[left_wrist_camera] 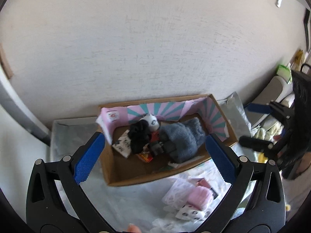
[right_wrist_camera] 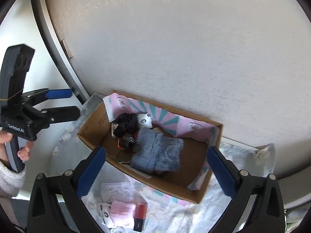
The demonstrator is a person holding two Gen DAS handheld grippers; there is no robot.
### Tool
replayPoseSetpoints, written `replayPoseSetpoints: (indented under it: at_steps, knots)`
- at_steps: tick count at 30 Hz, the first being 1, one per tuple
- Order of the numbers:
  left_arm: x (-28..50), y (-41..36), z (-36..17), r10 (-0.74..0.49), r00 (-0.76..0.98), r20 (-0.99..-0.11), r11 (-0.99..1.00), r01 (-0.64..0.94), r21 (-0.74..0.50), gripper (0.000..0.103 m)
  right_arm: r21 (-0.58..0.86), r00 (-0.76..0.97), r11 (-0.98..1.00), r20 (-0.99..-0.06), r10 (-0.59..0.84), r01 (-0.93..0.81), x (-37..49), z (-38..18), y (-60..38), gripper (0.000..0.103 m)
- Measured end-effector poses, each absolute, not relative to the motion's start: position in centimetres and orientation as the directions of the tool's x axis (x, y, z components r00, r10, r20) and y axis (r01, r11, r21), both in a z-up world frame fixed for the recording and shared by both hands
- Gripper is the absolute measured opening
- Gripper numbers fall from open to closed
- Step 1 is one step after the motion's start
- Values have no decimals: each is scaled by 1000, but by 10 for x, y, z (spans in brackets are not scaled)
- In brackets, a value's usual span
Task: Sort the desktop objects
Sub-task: 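Move both tools back toward the items in front of the box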
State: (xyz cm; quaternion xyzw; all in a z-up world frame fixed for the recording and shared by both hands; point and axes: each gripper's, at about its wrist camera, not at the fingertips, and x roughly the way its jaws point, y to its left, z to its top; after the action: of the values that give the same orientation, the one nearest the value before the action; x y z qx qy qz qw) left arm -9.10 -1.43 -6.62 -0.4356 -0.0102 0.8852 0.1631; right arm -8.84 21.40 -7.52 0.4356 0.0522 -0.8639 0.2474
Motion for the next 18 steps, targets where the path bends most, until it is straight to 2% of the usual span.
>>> replayPoseSetpoints:
  at_steps: [5,12,18]
  knots:
    - [-68,-22,-64,251,-596,-762,-953,-289,-89,103,146,-530,-899,-764,-367,412,-69,-72,229,103]
    - [-50,-31,-74,278,-569,-774,-945,-306,-114,103,191,-536,-913,-758,-370,361,-50,-74,245,103]
    - [-29,-27,-84,313,-536,-784,-931,-338,-140,103,173,-539,-925,-770,-342,339,-33,-80,253,103]
